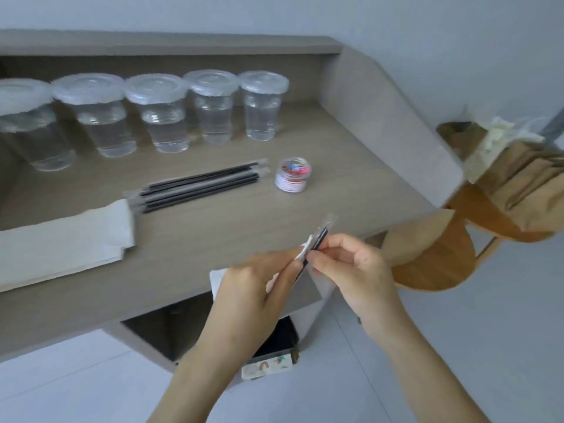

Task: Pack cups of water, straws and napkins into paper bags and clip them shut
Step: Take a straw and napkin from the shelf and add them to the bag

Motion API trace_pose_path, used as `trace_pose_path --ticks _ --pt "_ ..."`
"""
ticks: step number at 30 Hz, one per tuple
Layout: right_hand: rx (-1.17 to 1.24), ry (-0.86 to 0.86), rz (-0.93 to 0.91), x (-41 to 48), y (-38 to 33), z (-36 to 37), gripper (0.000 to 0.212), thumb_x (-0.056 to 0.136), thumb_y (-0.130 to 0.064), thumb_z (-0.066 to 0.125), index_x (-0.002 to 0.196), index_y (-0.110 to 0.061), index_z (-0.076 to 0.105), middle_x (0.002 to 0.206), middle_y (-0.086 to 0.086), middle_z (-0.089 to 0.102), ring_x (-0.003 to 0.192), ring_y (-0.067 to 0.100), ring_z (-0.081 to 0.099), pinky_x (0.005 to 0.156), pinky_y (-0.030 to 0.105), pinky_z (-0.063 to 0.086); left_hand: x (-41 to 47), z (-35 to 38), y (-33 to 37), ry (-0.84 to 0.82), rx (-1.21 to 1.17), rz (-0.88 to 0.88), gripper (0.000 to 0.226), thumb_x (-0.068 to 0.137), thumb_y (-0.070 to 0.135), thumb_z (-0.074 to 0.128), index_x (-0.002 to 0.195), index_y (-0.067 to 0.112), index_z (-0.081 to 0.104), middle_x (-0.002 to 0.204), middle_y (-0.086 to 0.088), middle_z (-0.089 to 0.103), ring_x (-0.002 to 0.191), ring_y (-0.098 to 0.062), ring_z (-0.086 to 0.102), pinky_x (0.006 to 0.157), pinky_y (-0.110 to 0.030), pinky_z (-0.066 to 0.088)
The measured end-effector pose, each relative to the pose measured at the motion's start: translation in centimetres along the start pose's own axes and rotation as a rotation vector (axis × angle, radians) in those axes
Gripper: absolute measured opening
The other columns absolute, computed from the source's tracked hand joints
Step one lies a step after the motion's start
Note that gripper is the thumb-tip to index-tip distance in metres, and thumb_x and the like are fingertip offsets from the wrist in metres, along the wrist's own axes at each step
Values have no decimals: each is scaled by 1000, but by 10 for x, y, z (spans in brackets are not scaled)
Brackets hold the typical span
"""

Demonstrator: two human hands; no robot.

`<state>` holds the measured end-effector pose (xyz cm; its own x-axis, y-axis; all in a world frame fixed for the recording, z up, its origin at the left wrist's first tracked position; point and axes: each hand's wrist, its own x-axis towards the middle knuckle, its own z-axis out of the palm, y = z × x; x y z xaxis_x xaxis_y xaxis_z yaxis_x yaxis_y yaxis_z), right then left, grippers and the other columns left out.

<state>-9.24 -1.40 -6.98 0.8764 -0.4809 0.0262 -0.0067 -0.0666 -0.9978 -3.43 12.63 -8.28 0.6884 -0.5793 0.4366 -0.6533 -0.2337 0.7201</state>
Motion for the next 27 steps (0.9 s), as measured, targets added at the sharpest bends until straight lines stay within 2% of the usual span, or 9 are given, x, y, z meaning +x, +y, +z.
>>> trace_pose_path --ticks 2,5,10,12,14,16,19,23,27 --pt "1 46 -12 -3 10 -44 14 76 -7 71 71 -20 68 70 -2 70 66 5 63 63 12 46 5 42 16 -35 4 -26 26 86 41 48 102 33 67 85 9 69 76 -6 60 68 -26 47" --pt "1 51 -18 -10 23 -114 18 76 -8 72 68 -24 69 73 1 71 73 12 67 69 19 50 13 112 53 -6 9 -40 33 74 30 63 105 38 66 87 13 70 76 -4 59 68 -17 46" --pt "-9 172 26 -24 43 -227 7 79 -10 71 77 -16 67 70 -3 68 60 0 60 49 9 38 34 223 106 -47 63 -11 15 73 21 63 87 25 62 63 2 62 64 -18 54 53 -19 40" --pt "-21 206 56 -26 53 -270 6 78 -15 73 78 -18 67 76 2 69 66 9 63 58 18 45 45 262 121 -76 50 -16 4 73 18 62 77 18 64 54 -3 58 64 -23 51 50 -21 38" --pt "-77 273 56 -24 62 -312 11 74 -28 74 82 -27 66 81 -11 68 80 11 62 72 23 48 60 298 135 -142 -27 -43 12 73 19 61 84 24 64 58 -6 61 66 -24 53 52 -22 39" --pt "-159 364 25 -20 69 -355 23 75 -32 74 90 -42 60 88 -32 61 95 -4 54 80 15 42 76 334 145 -214 -93 -33 14 76 15 67 82 27 72 63 -4 64 68 -22 55 53 -20 40" --pt "-282 408 -5 -8 72 -414 32 79 -32 71 98 -50 53 103 -37 52 109 -13 40 83 -1 30 108 386 157 -305 -113 -1 17 79 6 71 87 21 74 63 -3 65 69 -18 54 50 -16 39" --pt "-365 441 77 33 83 -491 19 79 -31 70 98 -32 66 92 -26 58 99 -3 49 77 2 36 163 471 163 -404 -202 -48 17 84 19 66 86 36 69 66 2 66 62 -15 59 49 -24 45" --pt "-386 467 52 92 81 -561 9 81 -20 69 84 -11 70 70 -8 63 69 1 54 62 9 39 231 536 180 -404 -243 35 18 84 16 66 99 23 72 64 22 62 63 1 55 55 -12 39"
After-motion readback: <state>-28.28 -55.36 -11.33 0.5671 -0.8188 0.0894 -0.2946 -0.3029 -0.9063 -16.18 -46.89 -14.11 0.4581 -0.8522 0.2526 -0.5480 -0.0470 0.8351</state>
